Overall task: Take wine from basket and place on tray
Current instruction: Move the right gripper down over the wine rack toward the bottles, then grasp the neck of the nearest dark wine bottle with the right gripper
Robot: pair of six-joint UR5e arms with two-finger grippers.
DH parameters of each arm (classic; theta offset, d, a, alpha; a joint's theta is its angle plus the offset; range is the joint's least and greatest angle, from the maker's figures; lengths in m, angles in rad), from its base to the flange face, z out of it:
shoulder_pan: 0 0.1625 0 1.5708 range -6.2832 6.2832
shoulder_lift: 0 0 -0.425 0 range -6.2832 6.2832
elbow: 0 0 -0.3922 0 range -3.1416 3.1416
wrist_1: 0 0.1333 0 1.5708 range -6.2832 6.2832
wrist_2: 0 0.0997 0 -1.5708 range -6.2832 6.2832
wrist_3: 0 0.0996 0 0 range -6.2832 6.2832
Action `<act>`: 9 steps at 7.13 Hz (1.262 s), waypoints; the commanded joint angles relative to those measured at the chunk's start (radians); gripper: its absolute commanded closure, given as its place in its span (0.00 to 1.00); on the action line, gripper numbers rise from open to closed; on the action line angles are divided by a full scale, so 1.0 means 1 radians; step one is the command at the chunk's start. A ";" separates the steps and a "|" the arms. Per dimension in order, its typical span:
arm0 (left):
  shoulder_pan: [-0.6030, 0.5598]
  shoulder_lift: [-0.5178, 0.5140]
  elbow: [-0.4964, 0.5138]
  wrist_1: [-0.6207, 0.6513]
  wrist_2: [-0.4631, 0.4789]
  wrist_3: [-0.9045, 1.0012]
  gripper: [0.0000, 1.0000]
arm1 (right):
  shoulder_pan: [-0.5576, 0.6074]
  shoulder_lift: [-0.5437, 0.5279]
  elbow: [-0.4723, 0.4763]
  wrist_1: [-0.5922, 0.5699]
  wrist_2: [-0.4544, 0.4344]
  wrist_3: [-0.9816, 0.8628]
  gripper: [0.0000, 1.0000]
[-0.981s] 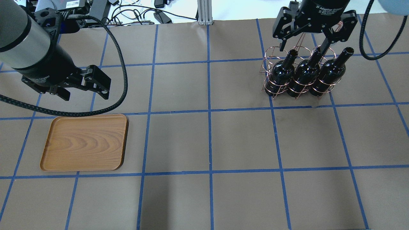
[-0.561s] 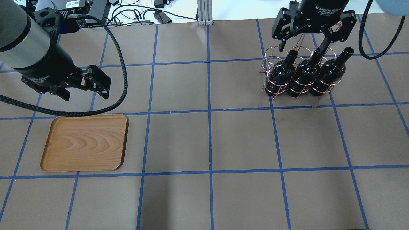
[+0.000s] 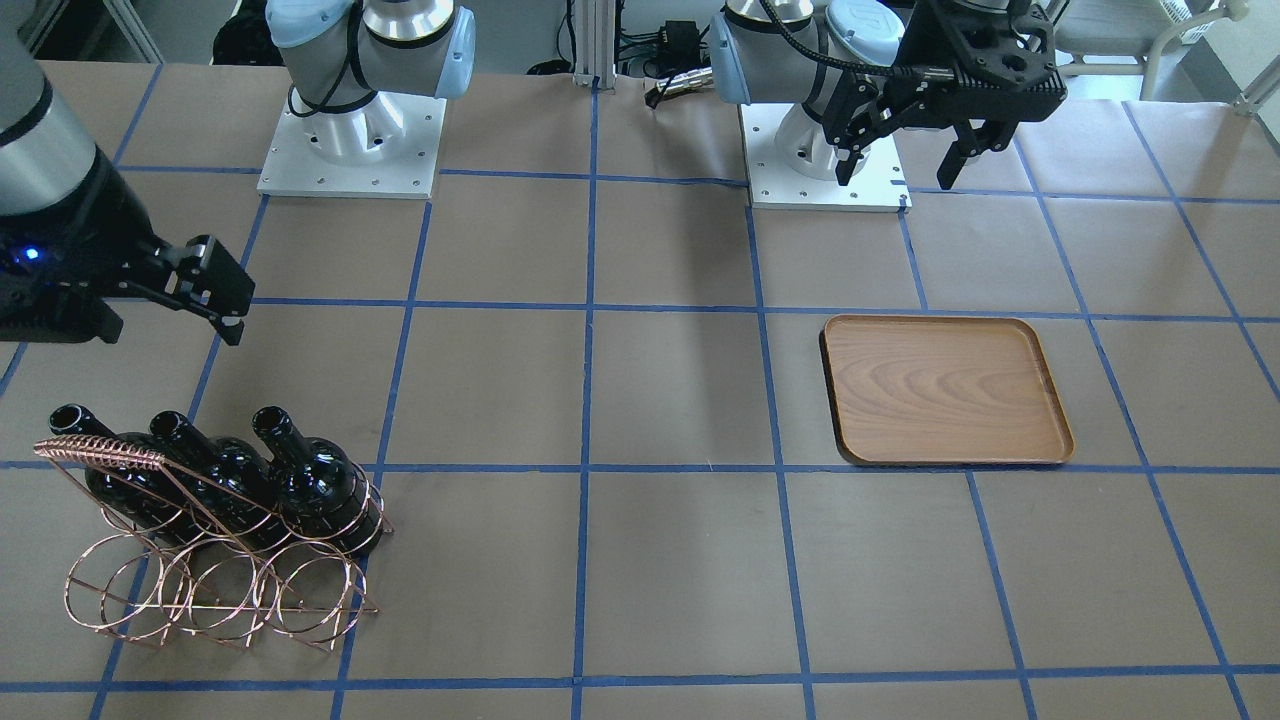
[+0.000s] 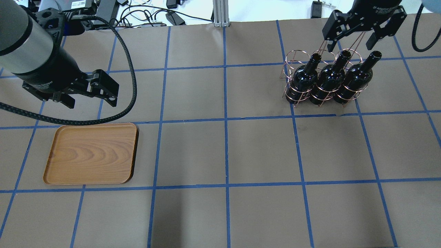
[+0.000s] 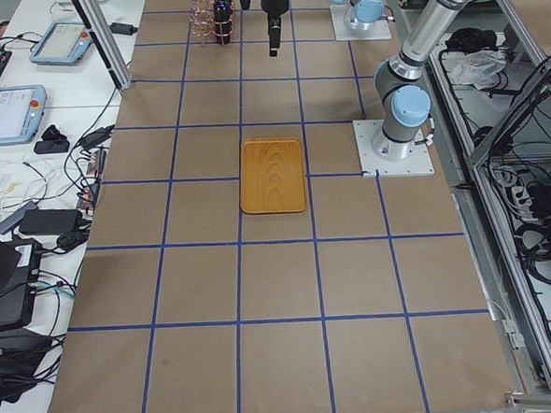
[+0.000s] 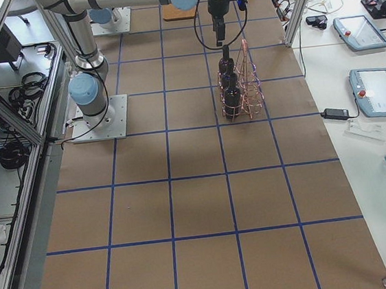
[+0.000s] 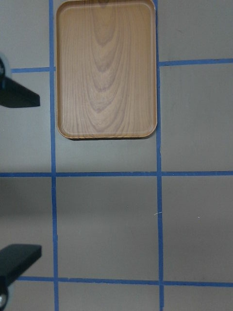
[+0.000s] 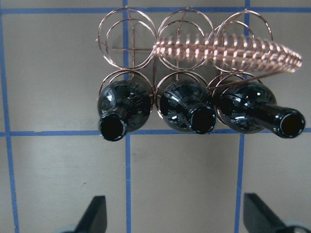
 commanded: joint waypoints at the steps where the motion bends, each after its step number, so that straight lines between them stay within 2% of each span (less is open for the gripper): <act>1: 0.002 0.001 0.000 -0.003 0.000 0.000 0.00 | -0.017 0.044 0.049 -0.087 -0.003 -0.030 0.00; 3: 0.001 0.001 -0.002 -0.002 0.000 -0.002 0.00 | -0.017 0.090 0.049 -0.151 -0.003 -0.027 0.10; 4: -0.002 0.001 -0.002 -0.005 0.000 -0.002 0.00 | -0.017 0.095 0.049 -0.156 -0.003 -0.030 0.18; 5: -0.001 0.002 -0.003 -0.005 0.002 -0.002 0.00 | -0.017 0.101 0.049 -0.156 -0.001 -0.030 0.42; 7: -0.001 0.002 -0.005 -0.003 0.000 0.000 0.00 | -0.017 0.102 0.049 -0.153 -0.016 -0.031 0.79; 8: -0.001 0.002 -0.005 -0.006 0.002 0.000 0.00 | -0.017 0.101 0.047 -0.150 -0.026 -0.030 0.89; 9: -0.001 0.002 -0.005 -0.006 0.002 0.000 0.00 | -0.017 0.098 0.047 -0.145 -0.027 -0.031 0.92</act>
